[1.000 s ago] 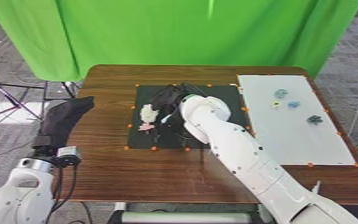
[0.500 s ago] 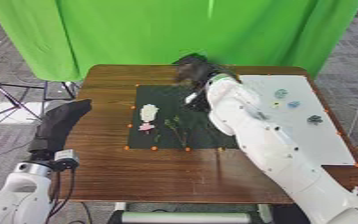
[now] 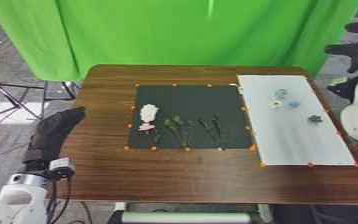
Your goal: Arrange flowers
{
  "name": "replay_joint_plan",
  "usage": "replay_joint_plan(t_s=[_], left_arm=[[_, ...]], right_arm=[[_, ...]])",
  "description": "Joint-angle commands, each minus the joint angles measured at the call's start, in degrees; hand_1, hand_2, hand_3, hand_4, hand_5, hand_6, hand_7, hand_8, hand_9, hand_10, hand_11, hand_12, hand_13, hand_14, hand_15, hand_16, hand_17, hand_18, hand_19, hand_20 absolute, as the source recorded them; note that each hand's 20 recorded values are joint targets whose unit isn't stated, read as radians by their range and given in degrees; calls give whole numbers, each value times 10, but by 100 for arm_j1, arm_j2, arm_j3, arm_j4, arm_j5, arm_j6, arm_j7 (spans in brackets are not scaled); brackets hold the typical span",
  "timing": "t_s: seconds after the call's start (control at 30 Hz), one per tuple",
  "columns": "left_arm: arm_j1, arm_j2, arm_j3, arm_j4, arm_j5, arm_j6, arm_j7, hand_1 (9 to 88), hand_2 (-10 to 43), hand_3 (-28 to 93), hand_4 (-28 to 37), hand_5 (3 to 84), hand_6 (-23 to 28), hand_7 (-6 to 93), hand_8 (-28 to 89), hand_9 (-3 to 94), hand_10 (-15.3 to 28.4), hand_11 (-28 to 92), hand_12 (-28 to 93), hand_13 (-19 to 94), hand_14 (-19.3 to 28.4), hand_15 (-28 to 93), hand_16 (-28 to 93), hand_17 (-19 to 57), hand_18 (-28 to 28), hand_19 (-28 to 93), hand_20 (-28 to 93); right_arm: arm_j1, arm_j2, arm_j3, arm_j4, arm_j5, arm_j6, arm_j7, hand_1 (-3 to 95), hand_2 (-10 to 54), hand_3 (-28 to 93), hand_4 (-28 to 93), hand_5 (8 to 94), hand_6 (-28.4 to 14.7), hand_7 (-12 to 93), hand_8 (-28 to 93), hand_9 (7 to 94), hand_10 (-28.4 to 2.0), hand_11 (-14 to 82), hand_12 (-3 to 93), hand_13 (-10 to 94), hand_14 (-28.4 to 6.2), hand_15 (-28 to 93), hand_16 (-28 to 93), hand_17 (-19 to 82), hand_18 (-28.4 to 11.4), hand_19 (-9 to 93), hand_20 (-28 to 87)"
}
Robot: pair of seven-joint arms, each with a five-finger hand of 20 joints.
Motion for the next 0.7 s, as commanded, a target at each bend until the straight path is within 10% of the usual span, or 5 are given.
replay_joint_plan(t_s=[0.03,0.7], left_arm=[[-69,-107,110,24,120,-68,-19,223,-37,651,-217,519,-3,166,-74,442,134,158,110,296,155,73,29,15,105,16,137],[18,-87,127,48,17,-28,11,222,-36,651,-220,515,1,162,-73,442,134,159,110,297,155,73,29,15,105,17,137]], right_arm=[[-1012,-290,-29,318,-47,-157,175,334,-95,592,-177,405,29,91,-84,480,-207,53,96,910,-26,516,260,618,-117,932,426],[-1523,-445,-445,908,-288,-542,138,357,-95,612,-171,429,25,100,-80,490,-198,56,99,896,-32,526,256,605,-129,932,431]])
